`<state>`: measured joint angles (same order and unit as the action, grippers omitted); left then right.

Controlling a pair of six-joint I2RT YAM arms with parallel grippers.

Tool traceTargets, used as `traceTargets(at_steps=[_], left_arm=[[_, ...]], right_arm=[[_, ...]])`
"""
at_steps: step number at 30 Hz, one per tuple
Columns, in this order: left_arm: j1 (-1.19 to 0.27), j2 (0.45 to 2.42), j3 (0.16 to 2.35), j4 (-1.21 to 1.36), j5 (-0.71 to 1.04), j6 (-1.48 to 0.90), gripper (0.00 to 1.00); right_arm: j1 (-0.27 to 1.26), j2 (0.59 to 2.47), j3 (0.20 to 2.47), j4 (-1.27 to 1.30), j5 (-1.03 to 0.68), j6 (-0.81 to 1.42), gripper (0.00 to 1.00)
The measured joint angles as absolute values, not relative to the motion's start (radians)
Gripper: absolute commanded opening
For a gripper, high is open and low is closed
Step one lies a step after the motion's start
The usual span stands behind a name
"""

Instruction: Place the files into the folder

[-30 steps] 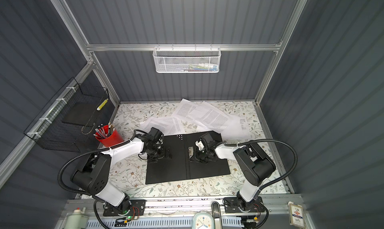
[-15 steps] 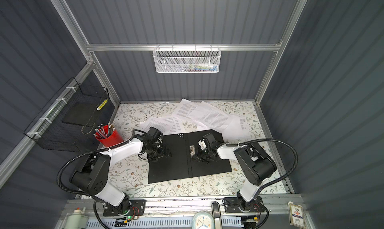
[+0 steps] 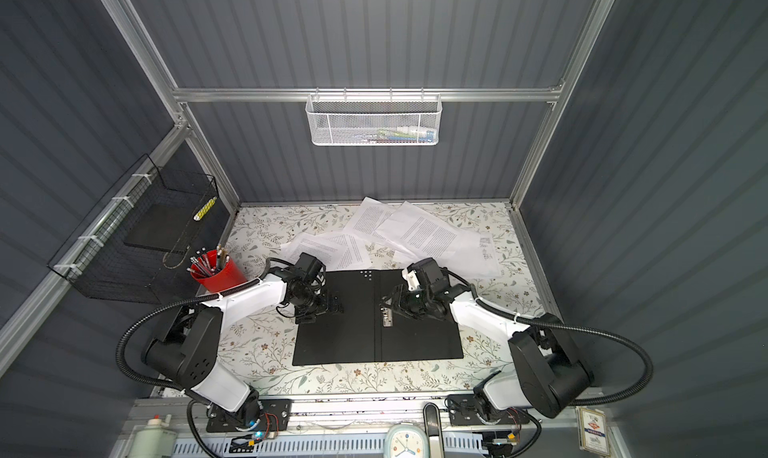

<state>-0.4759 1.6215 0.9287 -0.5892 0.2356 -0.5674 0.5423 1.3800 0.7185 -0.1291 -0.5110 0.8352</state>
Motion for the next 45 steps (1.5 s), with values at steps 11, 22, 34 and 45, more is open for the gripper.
traceTargets(at_steps=[11, 22, 34, 45], left_arm=[[-0.476, 1.627, 0.937, -0.598, 0.239, -0.556, 1.00], [-0.470, 1.628, 0.939, -0.602, 0.251, -0.554, 1.00], [-0.467, 1.619, 1.047, -0.726, 0.223, -0.524, 1.00], [-0.255, 1.545, 1.261, -0.807, 0.035, -0.512, 1.00]], right_arm=[[0.576, 1.423, 0.638, -0.152, -0.497, 0.849, 0.03], [0.557, 1.697, 0.832, -0.044, -0.580, 0.849, 0.16], [0.422, 1.679, 0.950, 0.025, -0.624, 0.810, 0.62], [0.421, 1.435, 0.795, 0.003, -0.599, 0.728, 0.96]])
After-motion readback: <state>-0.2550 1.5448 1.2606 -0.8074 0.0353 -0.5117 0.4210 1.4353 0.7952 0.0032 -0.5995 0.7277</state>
